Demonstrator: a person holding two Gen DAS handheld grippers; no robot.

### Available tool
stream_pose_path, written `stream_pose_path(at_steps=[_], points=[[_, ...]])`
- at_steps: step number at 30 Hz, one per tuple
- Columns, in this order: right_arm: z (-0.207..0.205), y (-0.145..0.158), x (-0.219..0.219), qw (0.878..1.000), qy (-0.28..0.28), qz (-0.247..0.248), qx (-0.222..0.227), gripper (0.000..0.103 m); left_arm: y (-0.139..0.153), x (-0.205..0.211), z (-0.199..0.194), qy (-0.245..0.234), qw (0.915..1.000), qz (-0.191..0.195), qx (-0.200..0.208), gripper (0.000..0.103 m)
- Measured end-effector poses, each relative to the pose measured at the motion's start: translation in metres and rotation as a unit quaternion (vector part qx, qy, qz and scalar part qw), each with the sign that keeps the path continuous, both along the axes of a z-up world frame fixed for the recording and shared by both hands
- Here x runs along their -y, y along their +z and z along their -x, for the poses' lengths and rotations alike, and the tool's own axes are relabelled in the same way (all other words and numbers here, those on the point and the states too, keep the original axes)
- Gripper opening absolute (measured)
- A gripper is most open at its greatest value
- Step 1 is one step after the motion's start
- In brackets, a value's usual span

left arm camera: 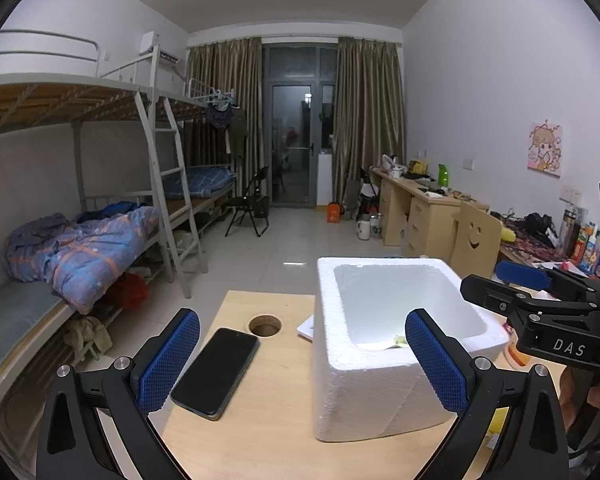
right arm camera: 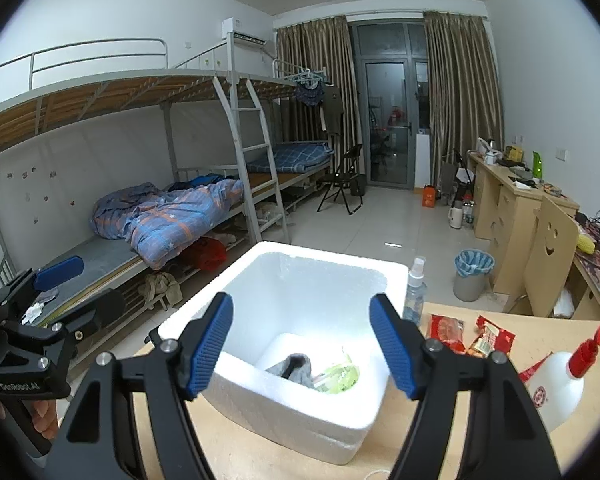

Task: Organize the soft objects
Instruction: 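Withdraw both tools from the foam box back toward the mask and sponge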

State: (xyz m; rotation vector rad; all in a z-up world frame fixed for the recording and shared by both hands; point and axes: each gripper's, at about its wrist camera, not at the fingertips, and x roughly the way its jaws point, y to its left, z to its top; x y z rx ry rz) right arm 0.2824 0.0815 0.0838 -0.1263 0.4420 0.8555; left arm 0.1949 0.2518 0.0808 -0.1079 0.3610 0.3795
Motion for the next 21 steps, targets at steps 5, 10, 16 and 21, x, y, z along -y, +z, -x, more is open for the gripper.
stream_pose_path(at_steps=[5,10,16,21], points=[[0.007,0.003,0.014,1.000,-0.009,-0.009,0.001,0.101,0.000,0.009,0.008,-0.002,1.0000,0.004,0.001,0.103],[0.021,0.008,0.036,1.000,-0.017,-0.021,0.006,0.102,0.003,0.028,0.027,-0.004,0.9999,0.010,0.004,0.103],[0.046,0.015,0.062,0.999,-0.018,-0.033,0.016,0.102,0.011,0.060,0.054,-0.019,0.9997,0.001,0.013,0.103],[0.069,0.023,0.078,0.999,-0.016,-0.040,0.032,0.102,0.021,0.084,0.081,-0.026,0.9991,-0.009,0.033,0.103]])
